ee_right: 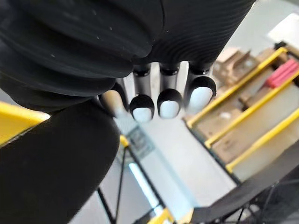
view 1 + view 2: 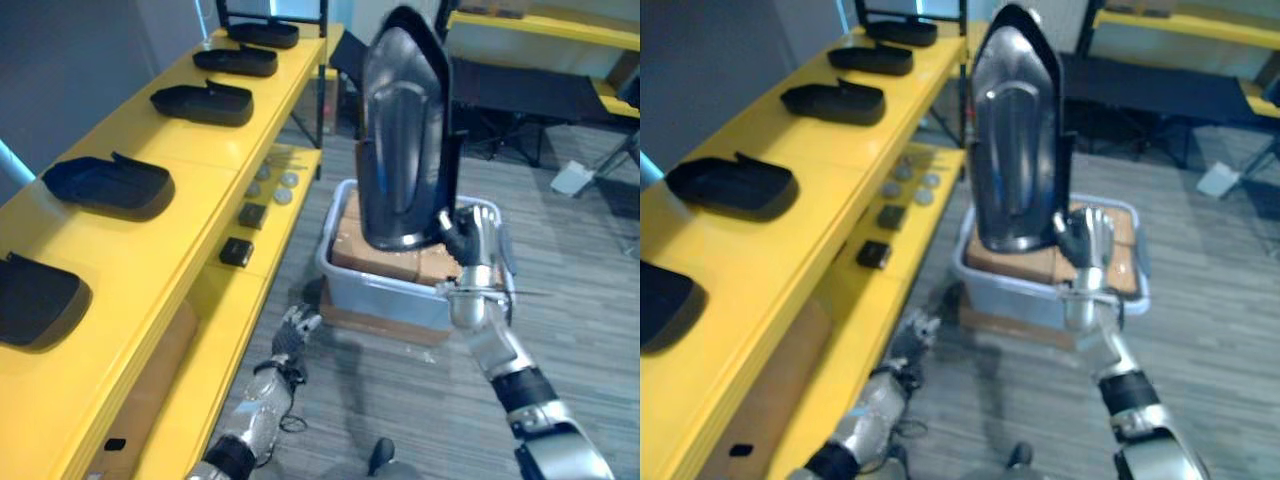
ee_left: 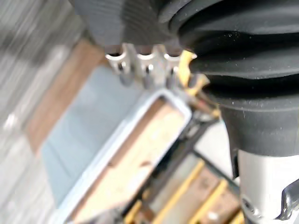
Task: Walk over and take plastic housings, then place them on the shelf
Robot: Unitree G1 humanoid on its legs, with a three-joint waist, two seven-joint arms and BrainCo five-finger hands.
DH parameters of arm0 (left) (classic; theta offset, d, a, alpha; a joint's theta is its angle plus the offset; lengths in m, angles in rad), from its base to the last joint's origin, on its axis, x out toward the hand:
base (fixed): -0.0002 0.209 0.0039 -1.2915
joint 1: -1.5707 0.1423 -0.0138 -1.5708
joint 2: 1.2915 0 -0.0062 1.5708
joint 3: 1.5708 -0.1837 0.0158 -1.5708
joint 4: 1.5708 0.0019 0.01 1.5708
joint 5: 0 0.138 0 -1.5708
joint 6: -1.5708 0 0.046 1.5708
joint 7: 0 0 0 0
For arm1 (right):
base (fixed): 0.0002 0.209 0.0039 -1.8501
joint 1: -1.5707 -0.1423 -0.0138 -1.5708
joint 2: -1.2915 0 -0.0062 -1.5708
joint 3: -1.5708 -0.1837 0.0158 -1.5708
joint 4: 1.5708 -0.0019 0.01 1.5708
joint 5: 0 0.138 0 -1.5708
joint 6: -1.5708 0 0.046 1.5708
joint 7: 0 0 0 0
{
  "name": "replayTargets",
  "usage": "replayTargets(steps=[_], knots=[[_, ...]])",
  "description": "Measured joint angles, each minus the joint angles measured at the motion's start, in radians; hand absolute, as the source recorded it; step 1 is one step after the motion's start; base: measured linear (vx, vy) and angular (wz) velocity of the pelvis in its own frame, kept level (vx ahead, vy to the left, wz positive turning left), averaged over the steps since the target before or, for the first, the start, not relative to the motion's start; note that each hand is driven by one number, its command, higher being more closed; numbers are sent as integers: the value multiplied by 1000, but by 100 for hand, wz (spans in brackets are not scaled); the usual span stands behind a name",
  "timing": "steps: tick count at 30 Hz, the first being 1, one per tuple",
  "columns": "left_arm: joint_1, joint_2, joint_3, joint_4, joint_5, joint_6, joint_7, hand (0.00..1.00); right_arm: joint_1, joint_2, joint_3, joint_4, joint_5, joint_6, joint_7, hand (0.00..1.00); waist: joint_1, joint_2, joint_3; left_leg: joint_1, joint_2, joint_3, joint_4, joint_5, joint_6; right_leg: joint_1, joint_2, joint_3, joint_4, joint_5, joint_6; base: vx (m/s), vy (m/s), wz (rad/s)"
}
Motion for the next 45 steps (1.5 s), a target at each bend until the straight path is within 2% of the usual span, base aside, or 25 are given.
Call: replayTargets(steps=[2, 6, 10, 16, 23, 30, 37, 40, 45], knots=[[-4, -9, 24, -5, -68, 22, -44, 0, 24, 2, 6, 0, -32, -12, 22, 100, -3, -1, -8, 9, 0, 4, -16, 8, -1, 0, 2, 3, -2, 0, 0, 6, 8, -6], [-6, -8, 42, -4, -138, 37, -121, 0, 52, 1, 19, 1, -42, -28, 49, 100, -6, -4, -25, 13, 2, 5, -25, 11, -3, 0, 5, 4, -6, 0, 0, 0, 0, 0], [-29, -7, 57, -4, -170, 33, -192, 0, 57, 1, 46, 7, -74, -51, 71, 100, -7, -8, -29, 26, -1, 5, -51, 24, -4, 1, 5, 4, -6, 0, 0, 0, 0, 0], [-58, -6, 70, -10, -156, 1, -202, 0, 101, 0, 71, 11, -82, -85, 86, 100, -8, -15, -50, 30, -1, 7, -58, 27, -4, 2, 6, 5, -13, 4, 0, 0, 5, 0], [-66, -2, 97, -67, -68, -22, -205, 0, 128, 0, 87, 31, -110, -116, 118, 100, -15, -15, -64, 43, -4, 10, -70, 28, -5, 18, 9, 6, -38, 15, 2, 1, 2, 0], [-70, 12, 97, -131, 11, -25, -203, 0, 137, 0, 118, 32, -120, -133, 127, 100, -25, -15, -64, 45, -5, 9, -87, 40, -6, 13, 10, 5, -38, 15, 2, 0, 0, 0], [-83, 17, 96, -160, 135, -23, -194, 0, 165, 0, 120, 52, -130, -138, 127, 100, -25, -15, -64, 44, -6, 10, -86, 40, -5, 13, 9, 5, -38, 15, 2, 0, 0, 0], [-84, 27, 95, -209, 200, -16, -189, 0, 171, -2, 129, 54, -130, -138, 127, 100, -26, -15, -64, 44, -5, 9, -85, 40, -5, 12, 9, 5, -38, 15, 2, 0, 0, 0], [-84, 56, 95, -277, 275, 27, -175, 0, 172, -4, 138, 53, -130, -138, 127, 100, -26, -14, -64, 43, -6, 7, -84, 40, -5, 13, 9, 3, -39, 15, 2, 0, 0, 0]])
